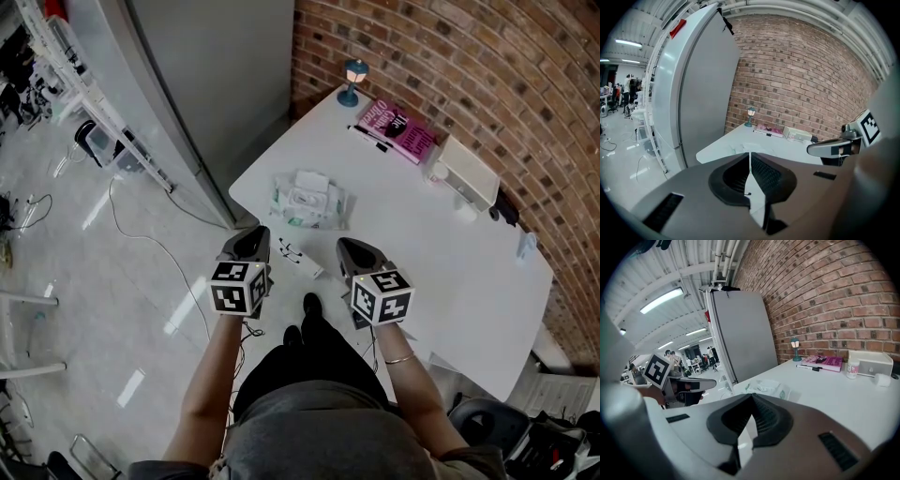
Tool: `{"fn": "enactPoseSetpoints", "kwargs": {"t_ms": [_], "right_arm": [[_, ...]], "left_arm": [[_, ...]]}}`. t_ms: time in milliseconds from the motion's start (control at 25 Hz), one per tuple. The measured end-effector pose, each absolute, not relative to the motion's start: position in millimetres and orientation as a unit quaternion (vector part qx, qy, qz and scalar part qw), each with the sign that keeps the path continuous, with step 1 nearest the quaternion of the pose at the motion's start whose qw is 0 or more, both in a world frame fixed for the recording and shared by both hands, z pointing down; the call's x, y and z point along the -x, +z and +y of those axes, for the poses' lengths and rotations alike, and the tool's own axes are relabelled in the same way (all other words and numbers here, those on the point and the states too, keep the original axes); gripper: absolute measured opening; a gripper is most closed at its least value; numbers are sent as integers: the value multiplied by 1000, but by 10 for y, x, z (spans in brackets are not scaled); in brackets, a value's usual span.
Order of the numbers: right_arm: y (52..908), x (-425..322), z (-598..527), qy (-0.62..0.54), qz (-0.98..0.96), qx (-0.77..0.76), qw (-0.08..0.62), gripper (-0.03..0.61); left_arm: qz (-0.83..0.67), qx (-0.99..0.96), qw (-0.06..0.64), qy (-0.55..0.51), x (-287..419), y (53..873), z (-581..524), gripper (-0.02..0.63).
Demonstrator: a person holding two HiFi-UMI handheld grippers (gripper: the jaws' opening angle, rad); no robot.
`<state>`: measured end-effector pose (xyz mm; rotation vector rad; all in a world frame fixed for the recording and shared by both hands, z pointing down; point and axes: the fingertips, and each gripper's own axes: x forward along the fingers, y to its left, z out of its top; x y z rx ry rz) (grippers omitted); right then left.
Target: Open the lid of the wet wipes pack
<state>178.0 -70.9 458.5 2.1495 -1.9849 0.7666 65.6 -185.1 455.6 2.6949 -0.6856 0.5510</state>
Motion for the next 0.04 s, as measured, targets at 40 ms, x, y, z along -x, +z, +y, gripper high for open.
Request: {"fn": "enactPoseSetpoints", "kwargs": {"t_ms": [40], "right_arm": [[4596,-1788,-714,254,-655,-709,59,3]], "left_arm": [[-238,-940,152,193,-669,4563,-1851,30]]}}
